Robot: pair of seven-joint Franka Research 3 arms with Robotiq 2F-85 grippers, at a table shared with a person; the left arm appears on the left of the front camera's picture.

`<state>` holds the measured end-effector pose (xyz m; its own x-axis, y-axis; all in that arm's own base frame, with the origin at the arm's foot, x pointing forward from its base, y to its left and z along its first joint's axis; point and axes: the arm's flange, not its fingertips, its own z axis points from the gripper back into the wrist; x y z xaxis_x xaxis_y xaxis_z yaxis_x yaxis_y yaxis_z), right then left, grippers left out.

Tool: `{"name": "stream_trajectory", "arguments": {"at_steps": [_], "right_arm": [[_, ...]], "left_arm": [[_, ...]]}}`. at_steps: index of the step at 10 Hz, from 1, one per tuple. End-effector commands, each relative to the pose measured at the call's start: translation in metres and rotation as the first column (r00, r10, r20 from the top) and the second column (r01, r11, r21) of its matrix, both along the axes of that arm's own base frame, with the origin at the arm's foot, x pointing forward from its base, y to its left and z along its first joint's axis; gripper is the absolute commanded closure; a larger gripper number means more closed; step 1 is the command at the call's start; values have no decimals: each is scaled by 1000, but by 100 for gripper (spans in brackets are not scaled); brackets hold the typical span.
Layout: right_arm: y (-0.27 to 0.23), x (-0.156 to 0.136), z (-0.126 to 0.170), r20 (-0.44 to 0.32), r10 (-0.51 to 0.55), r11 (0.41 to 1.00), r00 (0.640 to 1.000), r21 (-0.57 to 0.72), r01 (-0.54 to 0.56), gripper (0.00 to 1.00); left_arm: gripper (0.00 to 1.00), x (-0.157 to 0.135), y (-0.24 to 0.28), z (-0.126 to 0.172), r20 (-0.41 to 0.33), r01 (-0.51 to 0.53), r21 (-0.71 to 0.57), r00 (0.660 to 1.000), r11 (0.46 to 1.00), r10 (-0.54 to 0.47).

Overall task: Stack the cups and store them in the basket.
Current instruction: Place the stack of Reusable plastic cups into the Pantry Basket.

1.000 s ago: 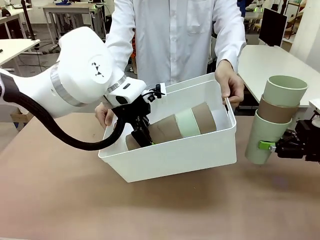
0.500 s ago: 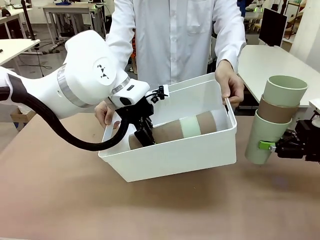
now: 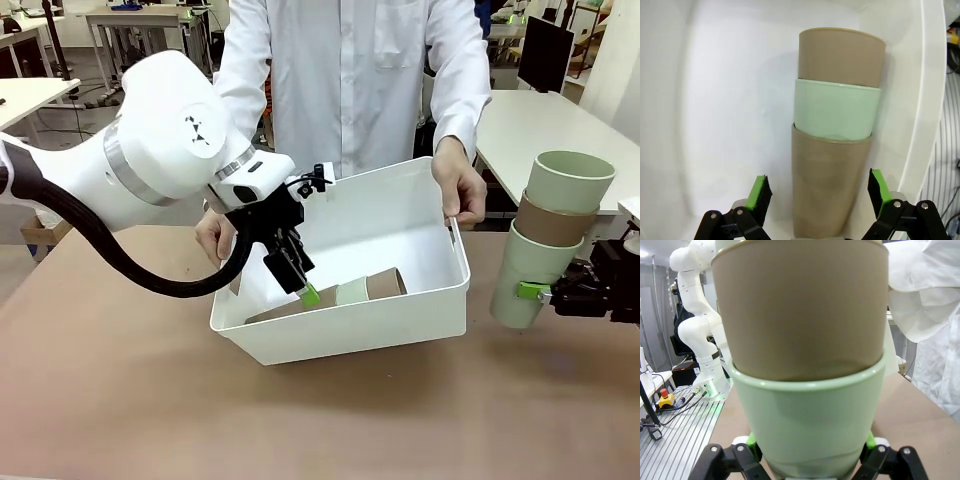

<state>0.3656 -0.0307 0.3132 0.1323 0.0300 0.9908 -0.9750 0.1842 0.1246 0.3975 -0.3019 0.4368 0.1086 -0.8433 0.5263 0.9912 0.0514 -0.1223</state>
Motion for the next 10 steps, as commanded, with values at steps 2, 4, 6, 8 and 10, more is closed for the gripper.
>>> {"name": "stream_trajectory", "arguments": {"at_steps": [2, 4, 6, 8, 10], "right_arm": [[1, 0, 5, 10, 2, 1000, 1000, -2, -2, 14], [1, 0, 5, 10, 2, 1000, 1000, -2, -2, 14], [1, 0, 5, 10, 2, 1000, 1000, -2, -2, 14], [1, 0, 5, 10, 2, 1000, 1000, -2, -2, 14], [1, 0, 5, 10, 2, 1000, 1000, -2, -2, 14]], "left_arm": [[0, -18, 40, 49, 5, 23, -87, 1000, 996, -23], [0, -32, 87, 85, 18, 14, -187, 1000, 982, -11], [0, -50, 162, 110, 75, -9, -272, 997, 962, 30], [0, -62, 236, 115, 138, -54, -361, 984, 931, 111], [0, -79, 283, 116, 187, -83, -413, 967, 907, 174]]}}
